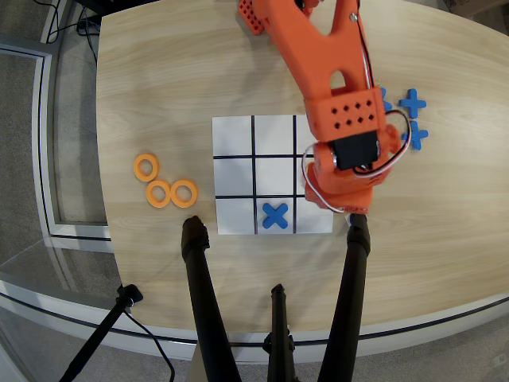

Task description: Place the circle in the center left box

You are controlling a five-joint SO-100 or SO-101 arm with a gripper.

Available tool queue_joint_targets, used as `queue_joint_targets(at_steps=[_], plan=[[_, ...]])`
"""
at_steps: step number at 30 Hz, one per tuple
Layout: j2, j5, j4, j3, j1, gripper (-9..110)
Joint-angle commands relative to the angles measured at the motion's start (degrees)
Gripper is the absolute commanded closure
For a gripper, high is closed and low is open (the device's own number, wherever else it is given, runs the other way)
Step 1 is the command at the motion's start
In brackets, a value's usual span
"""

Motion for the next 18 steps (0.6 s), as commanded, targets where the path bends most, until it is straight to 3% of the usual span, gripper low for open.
queue_joint_targets(at_steps=[1, 6, 13, 18], plan=[[10.02, -1.85, 4.83, -0.97, 2.37, 88], [29.97, -4.48, 11.6, 12.92, 8.61, 88], [64.42, -13.62, 16.96, 45.7, 22.76, 88], [90.35, -18.9, 18.72, 69.43, 26.1, 88]])
